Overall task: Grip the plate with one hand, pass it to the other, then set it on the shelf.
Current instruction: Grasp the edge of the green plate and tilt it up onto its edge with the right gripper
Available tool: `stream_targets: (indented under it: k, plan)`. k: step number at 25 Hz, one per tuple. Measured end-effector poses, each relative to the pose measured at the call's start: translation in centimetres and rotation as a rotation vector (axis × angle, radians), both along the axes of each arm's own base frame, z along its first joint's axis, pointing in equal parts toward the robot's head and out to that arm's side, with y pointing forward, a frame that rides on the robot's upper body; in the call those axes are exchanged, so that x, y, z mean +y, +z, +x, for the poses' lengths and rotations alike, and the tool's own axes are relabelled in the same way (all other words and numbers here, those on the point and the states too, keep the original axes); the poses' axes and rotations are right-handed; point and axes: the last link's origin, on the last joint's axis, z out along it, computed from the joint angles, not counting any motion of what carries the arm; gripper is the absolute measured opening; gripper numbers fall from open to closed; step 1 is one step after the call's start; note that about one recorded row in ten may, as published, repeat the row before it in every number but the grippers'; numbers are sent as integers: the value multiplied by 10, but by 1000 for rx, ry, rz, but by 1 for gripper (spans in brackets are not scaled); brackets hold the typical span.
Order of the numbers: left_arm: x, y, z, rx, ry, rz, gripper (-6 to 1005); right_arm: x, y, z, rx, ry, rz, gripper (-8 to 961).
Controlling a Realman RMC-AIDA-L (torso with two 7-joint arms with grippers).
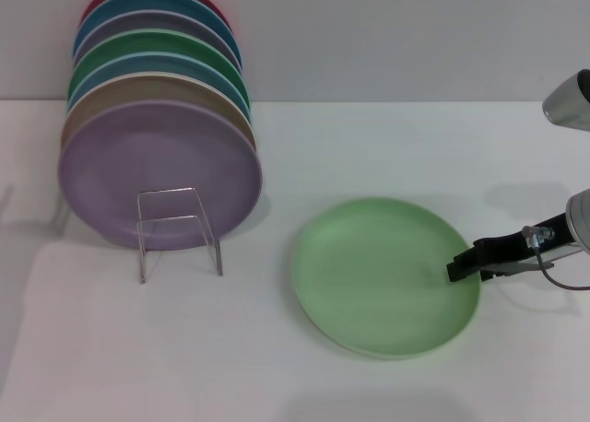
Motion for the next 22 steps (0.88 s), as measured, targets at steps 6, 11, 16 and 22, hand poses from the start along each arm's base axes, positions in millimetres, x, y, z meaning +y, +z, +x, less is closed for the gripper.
stream_targets:
  k: [6, 11, 16, 22]
  plan:
    - [-2, 0, -1, -2, 2, 3, 765, -1, -2, 1, -3, 1, -8, 362]
    - [-2, 1, -1, -1, 1, 5, 764, -1, -2, 2, -11, 0, -9, 251]
    - [-3, 1, -1, -1, -1, 6, 764, -2, -4, 5, -23, 7, -22, 143]
    - [-3, 2, 1, -6, -11, 20, 764, -3, -3, 4, -34, 63, -2, 94]
